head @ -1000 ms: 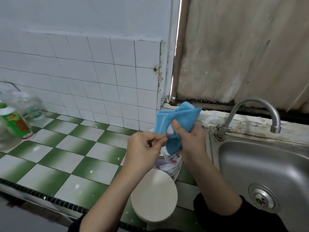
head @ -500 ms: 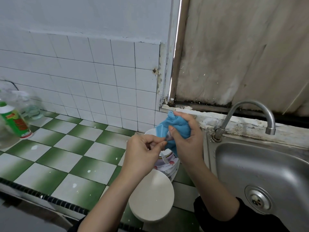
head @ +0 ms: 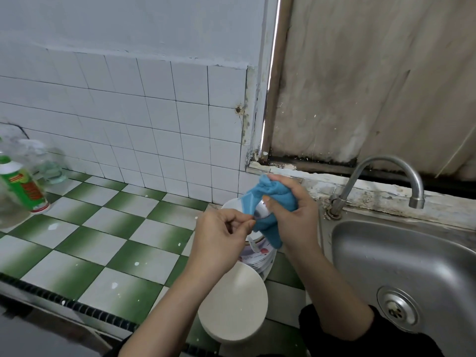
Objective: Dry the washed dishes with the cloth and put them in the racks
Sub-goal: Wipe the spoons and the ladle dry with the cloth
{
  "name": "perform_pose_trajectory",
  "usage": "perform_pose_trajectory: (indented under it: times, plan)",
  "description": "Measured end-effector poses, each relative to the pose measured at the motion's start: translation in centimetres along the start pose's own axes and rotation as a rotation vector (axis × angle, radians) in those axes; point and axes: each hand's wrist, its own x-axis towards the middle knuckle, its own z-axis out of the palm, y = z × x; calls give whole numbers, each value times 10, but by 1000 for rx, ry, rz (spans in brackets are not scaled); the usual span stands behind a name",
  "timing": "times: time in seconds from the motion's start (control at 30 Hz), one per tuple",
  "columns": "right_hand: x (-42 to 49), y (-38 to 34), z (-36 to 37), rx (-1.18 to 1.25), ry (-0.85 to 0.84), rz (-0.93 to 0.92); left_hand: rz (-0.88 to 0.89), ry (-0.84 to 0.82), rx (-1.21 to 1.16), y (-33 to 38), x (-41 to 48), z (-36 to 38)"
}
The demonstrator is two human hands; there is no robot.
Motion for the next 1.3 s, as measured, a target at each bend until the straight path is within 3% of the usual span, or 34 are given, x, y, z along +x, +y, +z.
perform_pose_trajectory:
  times: [0.13,0.2,0.3,0.47,0.73,0.83,1.0,1.07,1.2,1.3]
  plan:
    - [37,-11,-15,154,315,103,-28,34,3,-5,-3,-6]
    - [45,-19,-24,216,393,70,-50,77,-22,-8,-2,-10]
    - [23,-24,-17,232,310,19,-61,125,-39,-8,0,-10]
    - [-35,9,17,-13,-9,-37,-21,166,-43,-7,7,-1]
    - [-18,22,19,-124,64,-103,42,133,-11,-9,5,2]
    - [5,15,13,-216,205,-193,35,102,24,-7,4,3]
    - [32,-2,-5,-14,400,-114,11,177,-28,-3,5,-1]
    - [14,-4,-5,-39,333,-195,8,199,-28,-2,9,-3]
    - [-24,18,7,-274,7,-336,46,141,-44,3,9,4]
    - [-12,26,6,-383,83,-444,99,86,-12,3,7,9]
